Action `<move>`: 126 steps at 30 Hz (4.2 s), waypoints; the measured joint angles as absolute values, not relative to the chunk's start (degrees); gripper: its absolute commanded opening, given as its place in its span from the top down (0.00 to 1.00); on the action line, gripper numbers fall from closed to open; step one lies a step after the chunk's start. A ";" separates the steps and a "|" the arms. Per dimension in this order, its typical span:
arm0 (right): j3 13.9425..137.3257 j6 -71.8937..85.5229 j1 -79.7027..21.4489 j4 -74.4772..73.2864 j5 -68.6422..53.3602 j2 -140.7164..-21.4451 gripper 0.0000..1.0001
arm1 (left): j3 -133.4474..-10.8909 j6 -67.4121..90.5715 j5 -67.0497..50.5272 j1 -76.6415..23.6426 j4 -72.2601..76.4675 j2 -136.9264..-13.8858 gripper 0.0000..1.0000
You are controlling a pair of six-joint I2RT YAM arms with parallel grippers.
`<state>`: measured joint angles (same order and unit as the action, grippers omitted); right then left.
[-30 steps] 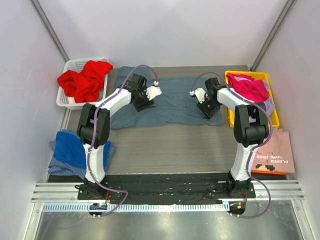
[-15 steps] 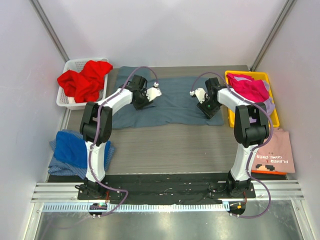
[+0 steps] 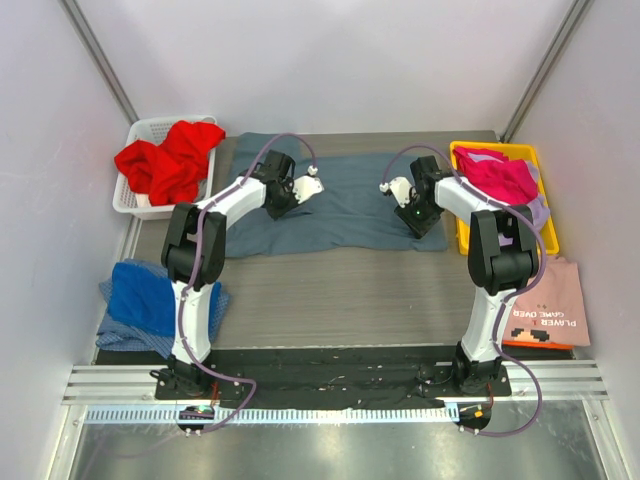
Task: Fold and stack the t-shirts
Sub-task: Fold the flattened tshirt in 1/3 of the way
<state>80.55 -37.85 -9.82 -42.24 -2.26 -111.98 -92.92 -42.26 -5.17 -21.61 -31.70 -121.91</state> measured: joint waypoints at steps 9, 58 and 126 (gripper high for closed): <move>80.55 -37.82 -9.80 -42.24 -2.15 -111.98 0.70 | -92.95 -42.11 -5.28 -21.61 -32.05 -121.99 1.00; 77.14 -37.80 -9.80 -39.64 -0.89 -111.11 0.73 | -111.09 -42.41 5.85 -27.86 -17.65 -134.39 0.70; 61.34 -35.59 -10.20 -35.44 3.81 -93.91 0.18 | -59.86 -44.45 15.70 -14.83 2.39 -105.93 0.02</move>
<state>61.34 -35.59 -10.20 -35.44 3.81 -93.91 -59.86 -44.45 15.70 -14.83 2.39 -105.93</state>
